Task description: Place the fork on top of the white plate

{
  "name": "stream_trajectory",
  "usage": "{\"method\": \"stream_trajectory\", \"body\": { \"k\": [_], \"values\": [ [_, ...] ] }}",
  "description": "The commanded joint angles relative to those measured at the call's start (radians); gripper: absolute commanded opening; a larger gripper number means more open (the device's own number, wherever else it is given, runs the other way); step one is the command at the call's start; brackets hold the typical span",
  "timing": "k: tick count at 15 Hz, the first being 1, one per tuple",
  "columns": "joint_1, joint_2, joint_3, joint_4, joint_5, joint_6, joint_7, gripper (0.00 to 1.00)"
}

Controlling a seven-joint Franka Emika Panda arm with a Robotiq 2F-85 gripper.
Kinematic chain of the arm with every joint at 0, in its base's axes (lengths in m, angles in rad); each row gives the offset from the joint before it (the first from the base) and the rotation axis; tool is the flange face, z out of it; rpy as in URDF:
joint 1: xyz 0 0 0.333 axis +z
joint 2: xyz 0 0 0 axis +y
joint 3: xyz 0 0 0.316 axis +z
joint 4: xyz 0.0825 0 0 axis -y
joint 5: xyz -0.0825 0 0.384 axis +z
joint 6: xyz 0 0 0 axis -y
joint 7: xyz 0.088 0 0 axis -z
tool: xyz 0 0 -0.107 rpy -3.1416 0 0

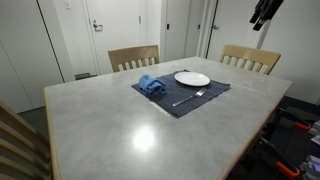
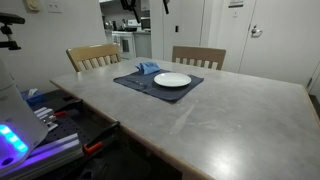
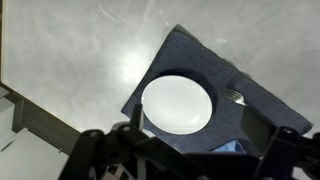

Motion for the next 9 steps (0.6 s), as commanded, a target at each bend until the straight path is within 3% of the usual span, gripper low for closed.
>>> {"method": "stream_trajectory", "body": {
  "k": [1, 9],
  "values": [
    [0.030, 0.092, 0.003, 0.012, -0.002, 0.106, -0.074, 1.00],
    [0.162, 0.211, 0.012, 0.009, 0.047, 0.233, -0.265, 1.00]
  ]
}}
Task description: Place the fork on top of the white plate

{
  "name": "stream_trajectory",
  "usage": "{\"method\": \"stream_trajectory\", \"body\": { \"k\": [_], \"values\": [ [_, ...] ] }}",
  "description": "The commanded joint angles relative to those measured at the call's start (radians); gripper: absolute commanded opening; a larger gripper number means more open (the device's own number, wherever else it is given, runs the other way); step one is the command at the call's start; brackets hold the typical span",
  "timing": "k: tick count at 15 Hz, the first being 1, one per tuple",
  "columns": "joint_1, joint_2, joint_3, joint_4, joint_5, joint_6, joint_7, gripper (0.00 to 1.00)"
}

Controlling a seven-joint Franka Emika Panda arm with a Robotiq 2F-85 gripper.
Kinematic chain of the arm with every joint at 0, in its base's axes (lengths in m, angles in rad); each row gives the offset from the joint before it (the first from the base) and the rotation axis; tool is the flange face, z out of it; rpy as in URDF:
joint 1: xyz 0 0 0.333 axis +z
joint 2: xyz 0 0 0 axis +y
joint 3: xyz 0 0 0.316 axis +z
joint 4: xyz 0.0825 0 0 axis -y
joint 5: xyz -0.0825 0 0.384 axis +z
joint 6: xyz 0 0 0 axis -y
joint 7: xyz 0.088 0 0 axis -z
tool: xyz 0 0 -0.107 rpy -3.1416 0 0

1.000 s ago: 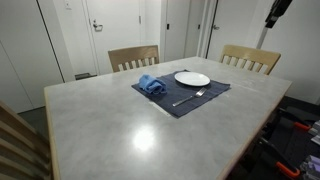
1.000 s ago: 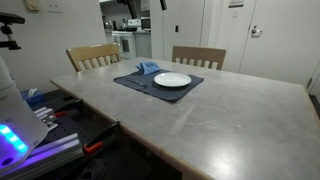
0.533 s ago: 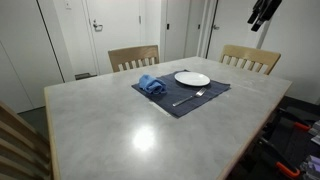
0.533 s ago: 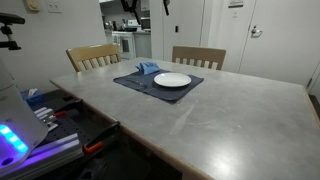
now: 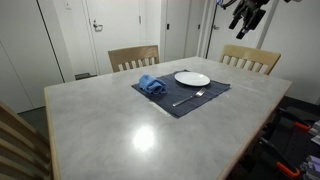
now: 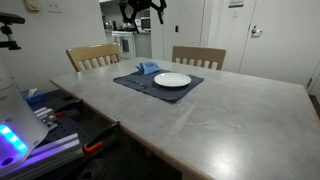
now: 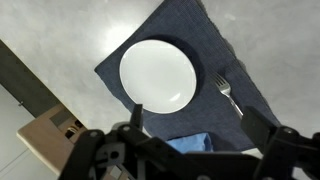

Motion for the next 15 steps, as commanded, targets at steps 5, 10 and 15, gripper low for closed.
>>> {"method": "stream_trajectory", "body": {
  "k": [5, 10, 15],
  "values": [
    [0.107, 0.132, 0.017, 0.000, 0.073, 0.118, -0.219, 1.00],
    [0.093, 0.123, 0.059, 0.000, 0.132, 0.090, -0.227, 1.00],
    [0.087, 0.115, 0.060, 0.001, 0.131, 0.089, -0.226, 1.00]
  ]
}}
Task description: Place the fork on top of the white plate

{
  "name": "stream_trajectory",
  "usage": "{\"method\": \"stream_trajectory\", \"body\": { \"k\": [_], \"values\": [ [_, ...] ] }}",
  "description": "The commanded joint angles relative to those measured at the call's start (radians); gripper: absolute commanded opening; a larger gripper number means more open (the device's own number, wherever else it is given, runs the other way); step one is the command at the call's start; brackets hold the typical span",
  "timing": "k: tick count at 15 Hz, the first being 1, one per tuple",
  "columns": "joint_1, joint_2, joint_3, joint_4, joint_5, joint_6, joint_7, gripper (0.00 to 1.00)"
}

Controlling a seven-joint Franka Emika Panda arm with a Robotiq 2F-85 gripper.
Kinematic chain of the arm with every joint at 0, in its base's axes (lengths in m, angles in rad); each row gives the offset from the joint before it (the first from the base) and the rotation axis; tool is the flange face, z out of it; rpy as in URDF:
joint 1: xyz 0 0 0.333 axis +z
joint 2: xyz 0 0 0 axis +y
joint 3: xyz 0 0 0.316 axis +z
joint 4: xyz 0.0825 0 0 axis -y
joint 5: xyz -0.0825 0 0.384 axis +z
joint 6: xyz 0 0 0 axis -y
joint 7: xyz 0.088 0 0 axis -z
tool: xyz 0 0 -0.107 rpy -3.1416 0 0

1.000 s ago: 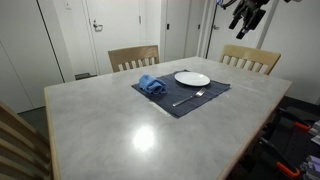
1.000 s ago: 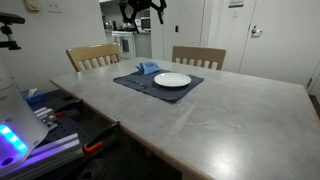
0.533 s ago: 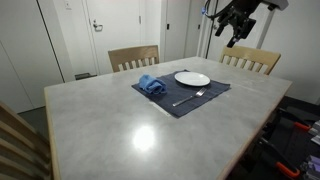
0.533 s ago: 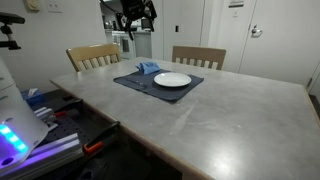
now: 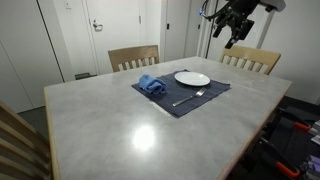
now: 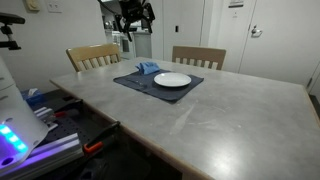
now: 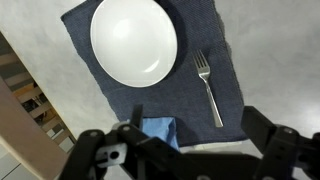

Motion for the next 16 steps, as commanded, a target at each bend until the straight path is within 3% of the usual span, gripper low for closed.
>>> {"method": "stream_trajectory", "body": {
  "k": [1, 7, 13, 16],
  "values": [
    [-0.029, 0.001, 0.036, 0.002, 0.019, -0.013, -0.018, 1.00],
    [0.033, 0.112, 0.071, 0.076, 0.001, -0.011, -0.189, 1.00],
    [0.116, 0.332, 0.132, 0.180, 0.108, 0.032, -0.459, 1.00],
    [0.083, 0.435, 0.196, 0.234, 0.178, 0.002, -0.615, 1.00]
  ]
}}
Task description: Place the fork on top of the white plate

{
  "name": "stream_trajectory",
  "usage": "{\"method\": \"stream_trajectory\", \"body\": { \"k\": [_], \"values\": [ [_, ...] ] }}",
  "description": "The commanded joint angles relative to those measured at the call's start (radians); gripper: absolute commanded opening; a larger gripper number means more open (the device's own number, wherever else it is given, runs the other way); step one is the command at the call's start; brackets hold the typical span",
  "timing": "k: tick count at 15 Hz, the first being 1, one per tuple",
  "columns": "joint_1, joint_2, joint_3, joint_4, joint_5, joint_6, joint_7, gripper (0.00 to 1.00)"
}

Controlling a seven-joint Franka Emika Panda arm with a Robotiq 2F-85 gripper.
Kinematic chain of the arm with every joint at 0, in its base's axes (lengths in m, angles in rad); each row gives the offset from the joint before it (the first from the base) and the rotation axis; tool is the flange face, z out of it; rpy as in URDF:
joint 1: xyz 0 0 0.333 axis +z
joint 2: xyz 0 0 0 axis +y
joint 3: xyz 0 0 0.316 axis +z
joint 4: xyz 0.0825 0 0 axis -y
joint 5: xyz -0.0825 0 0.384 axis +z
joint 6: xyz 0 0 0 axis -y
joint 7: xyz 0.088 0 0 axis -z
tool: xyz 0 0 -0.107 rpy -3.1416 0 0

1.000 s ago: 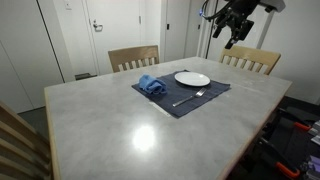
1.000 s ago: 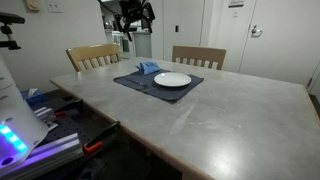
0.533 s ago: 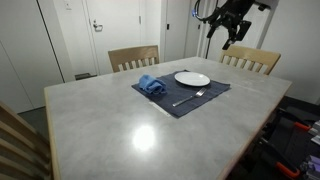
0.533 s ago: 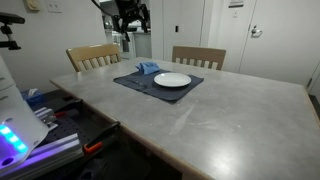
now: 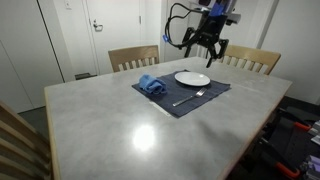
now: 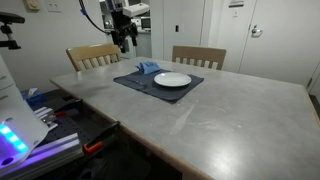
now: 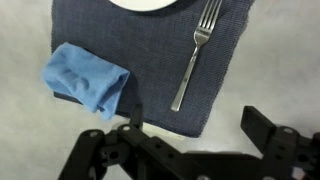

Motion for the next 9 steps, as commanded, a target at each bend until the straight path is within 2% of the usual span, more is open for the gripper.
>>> {"method": "stream_trajectory", "body": {
  "k": [1, 6, 9],
  "values": [
    [-0.059, 0.157, 0.074, 0.092, 0.052, -0.011, -0.154, 1.00],
    [-0.153, 0.289, 0.123, 0.155, -0.117, -0.035, -0.051, 1.00],
    [-0.189, 0.331, 0.146, 0.167, -0.144, -0.029, -0.020, 1.00]
  ]
}}
